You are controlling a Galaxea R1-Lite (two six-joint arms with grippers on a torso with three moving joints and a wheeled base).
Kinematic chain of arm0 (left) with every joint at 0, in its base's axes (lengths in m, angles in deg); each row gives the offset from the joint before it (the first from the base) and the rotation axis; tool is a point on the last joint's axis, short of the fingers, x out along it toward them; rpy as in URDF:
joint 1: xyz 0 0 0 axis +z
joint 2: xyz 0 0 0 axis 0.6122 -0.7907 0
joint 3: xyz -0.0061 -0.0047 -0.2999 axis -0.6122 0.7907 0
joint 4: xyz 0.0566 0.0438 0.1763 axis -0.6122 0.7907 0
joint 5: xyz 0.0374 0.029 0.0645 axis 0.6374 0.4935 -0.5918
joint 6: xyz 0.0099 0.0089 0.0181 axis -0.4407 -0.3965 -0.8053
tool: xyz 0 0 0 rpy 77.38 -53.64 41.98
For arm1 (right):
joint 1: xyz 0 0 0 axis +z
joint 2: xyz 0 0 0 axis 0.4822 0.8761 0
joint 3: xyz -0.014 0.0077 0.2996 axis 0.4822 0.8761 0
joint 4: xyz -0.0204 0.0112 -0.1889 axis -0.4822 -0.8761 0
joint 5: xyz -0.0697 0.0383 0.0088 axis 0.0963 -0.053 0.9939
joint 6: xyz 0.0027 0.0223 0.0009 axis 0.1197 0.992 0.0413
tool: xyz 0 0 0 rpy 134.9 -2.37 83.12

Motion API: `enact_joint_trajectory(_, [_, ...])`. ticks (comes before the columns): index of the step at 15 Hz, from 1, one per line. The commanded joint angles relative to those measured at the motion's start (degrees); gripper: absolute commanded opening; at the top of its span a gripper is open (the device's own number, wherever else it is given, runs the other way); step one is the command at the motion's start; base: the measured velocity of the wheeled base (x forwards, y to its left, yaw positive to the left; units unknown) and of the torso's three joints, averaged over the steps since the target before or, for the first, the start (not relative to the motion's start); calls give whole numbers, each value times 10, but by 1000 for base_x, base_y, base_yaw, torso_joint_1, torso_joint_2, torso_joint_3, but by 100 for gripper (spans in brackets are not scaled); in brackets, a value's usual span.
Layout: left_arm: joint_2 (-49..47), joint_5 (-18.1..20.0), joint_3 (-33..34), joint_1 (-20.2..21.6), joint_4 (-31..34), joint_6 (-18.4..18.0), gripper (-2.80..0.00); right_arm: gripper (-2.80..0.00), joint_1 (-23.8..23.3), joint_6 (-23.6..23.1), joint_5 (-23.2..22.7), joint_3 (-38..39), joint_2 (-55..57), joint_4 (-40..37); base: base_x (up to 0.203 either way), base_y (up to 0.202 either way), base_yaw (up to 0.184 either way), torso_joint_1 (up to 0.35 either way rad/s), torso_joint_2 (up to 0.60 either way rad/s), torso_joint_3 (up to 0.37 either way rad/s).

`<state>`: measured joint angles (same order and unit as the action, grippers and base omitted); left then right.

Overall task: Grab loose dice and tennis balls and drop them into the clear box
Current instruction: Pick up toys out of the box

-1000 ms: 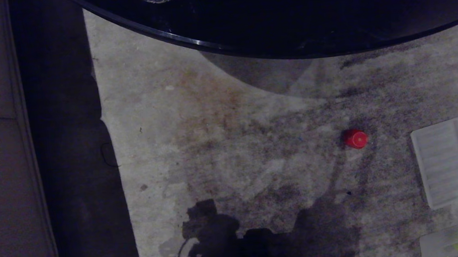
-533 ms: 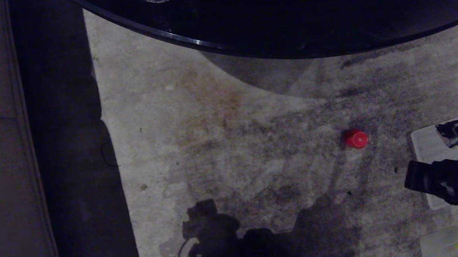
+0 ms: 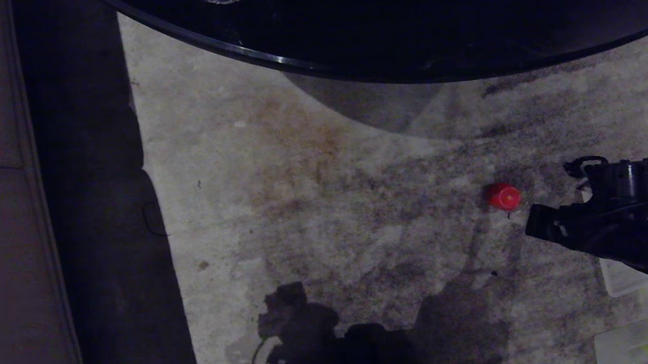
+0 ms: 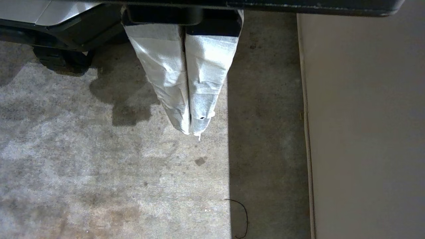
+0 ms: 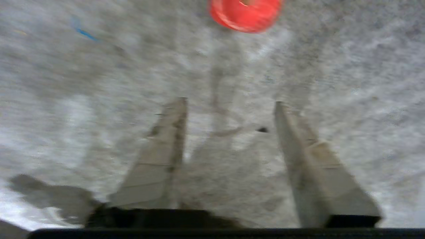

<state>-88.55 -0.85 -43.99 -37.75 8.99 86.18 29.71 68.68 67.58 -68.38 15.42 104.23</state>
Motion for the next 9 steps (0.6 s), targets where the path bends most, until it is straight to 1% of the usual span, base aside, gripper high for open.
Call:
enact_joint_trajectory(1, [-1, -1, 1, 0, 0, 0, -280, 0, -4, -4, 0, -21, 44, 8, 0, 0, 0, 0, 0, 0])
enact_joint_trajectory(4, [0, -1, 1, 0, 0, 0, -280, 0, -12, 0, 0, -39, 80, 47, 0, 0, 0, 0, 0, 0])
enact_joint_trajectory(6, [0, -1, 1, 0, 0, 0, -280, 0, -12, 20, 8, -62, 108, 51, 0, 0, 0, 0, 0, 0])
enact_joint_trajectory(7, [0, -1, 1, 0, 0, 0, -280, 0, -13, 29, 18, -77, 120, 51, 0, 0, 0, 0, 0, 0])
enact_joint_trajectory(8, [0, 0, 1, 0, 0, 0, -280, 0, -14, 31, 35, -89, 131, 52, 0, 0, 0, 0, 0, 0])
enact_joint_trajectory(9, [0, -1, 1, 0, 0, 0, -280, 0, -14, 32, 43, -98, 144, 52, 0, 0, 0, 0, 0, 0])
